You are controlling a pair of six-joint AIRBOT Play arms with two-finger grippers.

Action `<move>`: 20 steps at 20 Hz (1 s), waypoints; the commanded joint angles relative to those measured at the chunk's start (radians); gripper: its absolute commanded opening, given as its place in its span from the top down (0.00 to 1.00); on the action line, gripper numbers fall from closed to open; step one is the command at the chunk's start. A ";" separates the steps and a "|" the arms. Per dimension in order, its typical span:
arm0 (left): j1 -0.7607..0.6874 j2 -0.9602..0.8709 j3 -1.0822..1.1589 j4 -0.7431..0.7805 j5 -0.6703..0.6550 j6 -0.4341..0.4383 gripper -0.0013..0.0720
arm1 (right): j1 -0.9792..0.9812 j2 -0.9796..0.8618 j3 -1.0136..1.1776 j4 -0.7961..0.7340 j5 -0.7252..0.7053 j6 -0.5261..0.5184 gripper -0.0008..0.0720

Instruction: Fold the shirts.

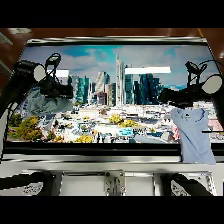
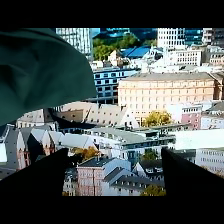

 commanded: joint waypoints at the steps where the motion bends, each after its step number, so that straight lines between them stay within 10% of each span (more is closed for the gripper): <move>1: 0.000 0.001 0.000 0.000 0.000 0.000 0.03 | 0.001 -0.001 0.001 0.000 0.000 0.000 0.04; 14: 0.011 -0.030 0.004 0.082 0.157 -0.052 0.01 | 0.001 -0.001 0.001 -0.013 -0.047 -0.087 0.04; 20: 0.389 -0.098 0.100 -0.032 0.095 -0.142 0.01 | 0.001 -0.002 0.000 -0.121 -0.070 -0.085 0.04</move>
